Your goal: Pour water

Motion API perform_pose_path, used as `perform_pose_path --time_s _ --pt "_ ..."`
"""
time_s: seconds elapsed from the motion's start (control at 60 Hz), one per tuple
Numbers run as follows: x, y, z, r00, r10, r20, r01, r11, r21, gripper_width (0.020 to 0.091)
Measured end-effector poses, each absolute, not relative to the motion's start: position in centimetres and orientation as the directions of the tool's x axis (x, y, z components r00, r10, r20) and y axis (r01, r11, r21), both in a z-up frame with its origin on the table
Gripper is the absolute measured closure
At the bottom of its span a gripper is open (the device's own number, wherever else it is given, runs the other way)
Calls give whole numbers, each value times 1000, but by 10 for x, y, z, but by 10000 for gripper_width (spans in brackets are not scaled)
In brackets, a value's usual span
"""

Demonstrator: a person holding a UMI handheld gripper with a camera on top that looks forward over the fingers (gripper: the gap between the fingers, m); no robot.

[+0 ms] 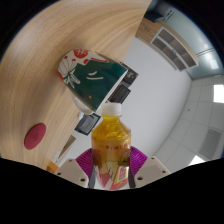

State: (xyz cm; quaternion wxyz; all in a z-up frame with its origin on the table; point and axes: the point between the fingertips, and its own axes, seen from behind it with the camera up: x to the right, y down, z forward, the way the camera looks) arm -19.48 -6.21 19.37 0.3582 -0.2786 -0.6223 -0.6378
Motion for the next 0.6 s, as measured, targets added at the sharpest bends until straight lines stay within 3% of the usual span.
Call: perform_pose_path --time_s 0.167,0.35,0.383,0.4,0.417,0.483,0.517,0.533,0.55,0.6 --pt "-185 -63 215 -416 -130 900 906 27 422 643" --pt "-150 -62 245 200 -98 975 980 24 -199 644" --pt "-140 -60 242 351 -83 933 936 13 -351 643" --pt "-130 -57 225 465 -98 880 885 12 -466 643" --pt "-131 -58 241 495 -73 866 869 8 -495 643" --pt "-114 -56 228 756 -61 651 651 -21 -758 643" --pt "-105 -57 214 860 -56 507 506 -39 -862 643" --pt "-102 -55 187 916 -66 395 392 -47 -919 643" --pt "-100 -55 195 935 -45 351 348 -69 -935 642" --pt "-96 -51 172 988 -3 154 152 -134 -979 642"
